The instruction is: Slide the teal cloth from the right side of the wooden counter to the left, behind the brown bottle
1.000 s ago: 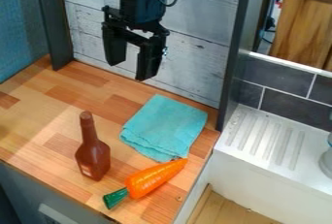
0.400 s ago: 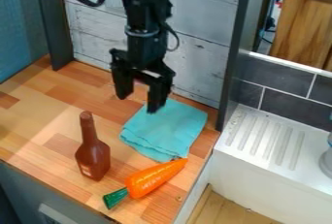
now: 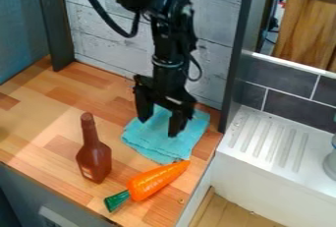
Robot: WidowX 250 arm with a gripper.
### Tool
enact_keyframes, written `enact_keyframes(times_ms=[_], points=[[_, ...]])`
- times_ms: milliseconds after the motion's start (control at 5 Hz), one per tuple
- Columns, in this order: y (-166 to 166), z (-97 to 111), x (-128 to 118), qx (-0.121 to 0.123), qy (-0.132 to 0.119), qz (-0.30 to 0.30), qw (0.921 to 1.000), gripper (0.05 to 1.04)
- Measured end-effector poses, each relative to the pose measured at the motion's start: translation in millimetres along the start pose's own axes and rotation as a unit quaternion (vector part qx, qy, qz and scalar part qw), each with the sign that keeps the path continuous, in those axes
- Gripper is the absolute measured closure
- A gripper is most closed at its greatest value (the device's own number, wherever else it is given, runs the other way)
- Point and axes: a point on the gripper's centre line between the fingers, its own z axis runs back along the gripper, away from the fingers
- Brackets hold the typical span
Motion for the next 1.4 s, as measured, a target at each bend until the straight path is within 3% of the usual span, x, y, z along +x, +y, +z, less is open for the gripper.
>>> enact_keyframes(times_ms=[400, 600, 800, 1000, 1200, 1400], points=[[3.1, -21.8, 7.7, 0.021, 0.038, 0.003, 0.9991, 0.083], [13.6, -23.3, 7.3, 0.051, 0.060, -0.001, 0.9969, 0.083], [33.9, -23.1, -2.0, 0.080, 0.070, -0.002, 0.9943, 0.083], [73.8, -22.6, -14.2, 0.095, 0.089, 0.039, 0.9908, 0.083], [110.4, -23.4, -24.3, 0.100, 0.094, 0.078, 0.9874, 0.083], [124.8, -27.4, -23.5, 0.106, 0.107, 0.090, 0.9846, 0.083]])
